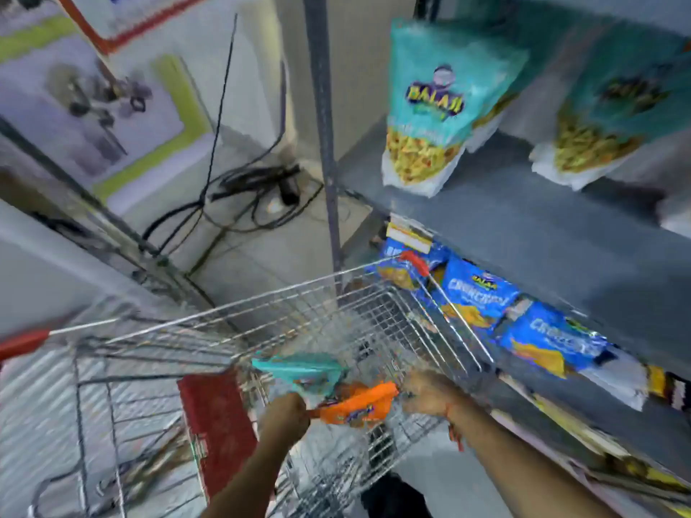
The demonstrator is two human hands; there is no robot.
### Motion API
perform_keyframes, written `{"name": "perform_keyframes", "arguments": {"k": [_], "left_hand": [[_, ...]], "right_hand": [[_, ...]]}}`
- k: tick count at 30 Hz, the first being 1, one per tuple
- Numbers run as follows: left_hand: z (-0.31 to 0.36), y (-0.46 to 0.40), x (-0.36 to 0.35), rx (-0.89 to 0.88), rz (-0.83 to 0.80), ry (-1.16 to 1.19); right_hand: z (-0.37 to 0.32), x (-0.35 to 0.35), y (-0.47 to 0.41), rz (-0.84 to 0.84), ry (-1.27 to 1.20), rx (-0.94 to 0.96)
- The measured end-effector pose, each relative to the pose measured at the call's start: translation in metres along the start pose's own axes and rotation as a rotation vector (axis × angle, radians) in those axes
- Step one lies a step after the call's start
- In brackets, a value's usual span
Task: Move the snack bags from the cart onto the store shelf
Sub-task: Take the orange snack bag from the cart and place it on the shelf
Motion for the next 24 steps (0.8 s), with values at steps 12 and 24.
{"name": "perform_keyframes", "arguments": {"k": [12,24], "left_hand": [[-0.012,-0.01,-0.067,0.412,0.074,0.645],[0.04,0.017,-0.009,0.118,0.203,0.78]], "right_hand": [[-0.032,-0.027,-0.04,-0.117,-0.192,0.006],[-0.005,0.05,-0.009,0.224,-0.344,-0.034]]}}
Point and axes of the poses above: each hand's wrist, its own y-axis away from the middle knuckle, its own x-axis out of the back of the hand, z = x × y, the point moved 8 cm from there along -y, towards the middle knuckle, and after that the axes turned 11 degrees about z, right-handed, at the moved point
